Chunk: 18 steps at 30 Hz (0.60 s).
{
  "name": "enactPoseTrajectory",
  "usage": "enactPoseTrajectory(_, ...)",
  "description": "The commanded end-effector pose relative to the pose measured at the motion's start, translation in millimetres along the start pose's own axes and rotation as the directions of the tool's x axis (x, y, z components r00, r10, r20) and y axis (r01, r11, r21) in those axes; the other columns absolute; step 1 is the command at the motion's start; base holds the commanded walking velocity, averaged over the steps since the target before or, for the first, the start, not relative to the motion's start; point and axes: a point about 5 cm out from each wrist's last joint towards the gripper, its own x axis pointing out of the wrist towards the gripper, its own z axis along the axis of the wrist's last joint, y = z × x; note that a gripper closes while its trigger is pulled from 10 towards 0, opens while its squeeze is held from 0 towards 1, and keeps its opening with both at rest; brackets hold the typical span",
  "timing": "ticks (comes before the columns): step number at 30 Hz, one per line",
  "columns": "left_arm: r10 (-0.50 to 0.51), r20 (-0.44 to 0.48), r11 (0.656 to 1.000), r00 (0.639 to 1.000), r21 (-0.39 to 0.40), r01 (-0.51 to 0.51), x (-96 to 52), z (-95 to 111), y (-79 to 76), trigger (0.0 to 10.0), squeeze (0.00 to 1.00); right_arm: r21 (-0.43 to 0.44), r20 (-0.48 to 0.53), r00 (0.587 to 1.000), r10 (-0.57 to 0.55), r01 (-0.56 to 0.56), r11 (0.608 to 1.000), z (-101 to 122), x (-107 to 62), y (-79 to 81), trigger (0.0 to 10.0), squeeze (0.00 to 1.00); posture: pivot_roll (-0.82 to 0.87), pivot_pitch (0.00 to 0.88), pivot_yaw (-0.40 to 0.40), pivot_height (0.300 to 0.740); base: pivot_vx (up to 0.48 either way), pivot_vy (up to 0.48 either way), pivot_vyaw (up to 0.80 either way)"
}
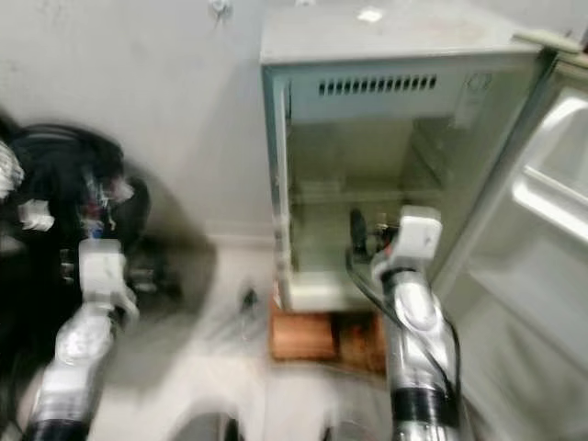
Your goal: Restocking fridge
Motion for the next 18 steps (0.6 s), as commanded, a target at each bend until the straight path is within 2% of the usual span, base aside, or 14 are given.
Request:
enactPoseTrajectory(1,0.005,0.012,1.0,1.0,0.012,-0.006,0.5,3,2.4,10.0,0.0,0.023,0.006,1.0,-0.03,0.03,0.999,1,-0.4,-3.4,10.0,0.0,-0.04,0.0,0.061,0.74,0.0,0.0,0.0)
enactPoseTrajectory(7,-0.044,0.02,0.999,0.999,0.021,0.043,11.3,2,-13.1,10.0,0.0,-0.009,-0.042,0.999,-0.027,0.026,1.0,-11,-15.9,-9.5,10.0,0.0,-0.03,0.0,0.017,0.74,0.0,0.0,0.0)
enactPoseTrajectory(9,-0.054,0.034,0.998,0.998,0.027,0.053,17.1,6,-17.8,10.0,0.0,-0.034,-0.056,0.998,-0.009,0.007,0.999,-14,-20.6,-10.3,10.0,0.0,-0.05,0.0,0.025,0.74,0.0,0.0,0.0)
enactPoseTrajectory(10,-0.054,0.05,0.998,0.997,0.014,0.053,21.7,12,-20.5,10.0,0.0,-0.073,-0.054,0.999,0.008,-0.012,0.997,-14,-23.7,-11.6,10.0,0.0,-0.06,0.0,0.032,0.74,0.0,0.0,0.0)
enactPoseTrajectory(12,-0.063,0.067,0.998,0.996,0.012,0.062,25.9,19,-22.0,10.0,0.0,-0.09,-0.038,0.999,-0.007,0.004,0.996,-11,-23.0,-15.2,10.0,0.0,-0.07,0.0,0.04,0.74,0.0,0.0,0.0)
enactPoseTrajectory(18,-0.109,0.065,0.993,0.992,0.053,0.106,24.6,12,-22.5,10.0,0.0,-0.093,-0.035,0.999,-0.011,0.007,0.996,-11,-19.8,-12.6,10.0,0.0,-0.07,0.0,0.026,0.74,0.0,0.0,0.0)
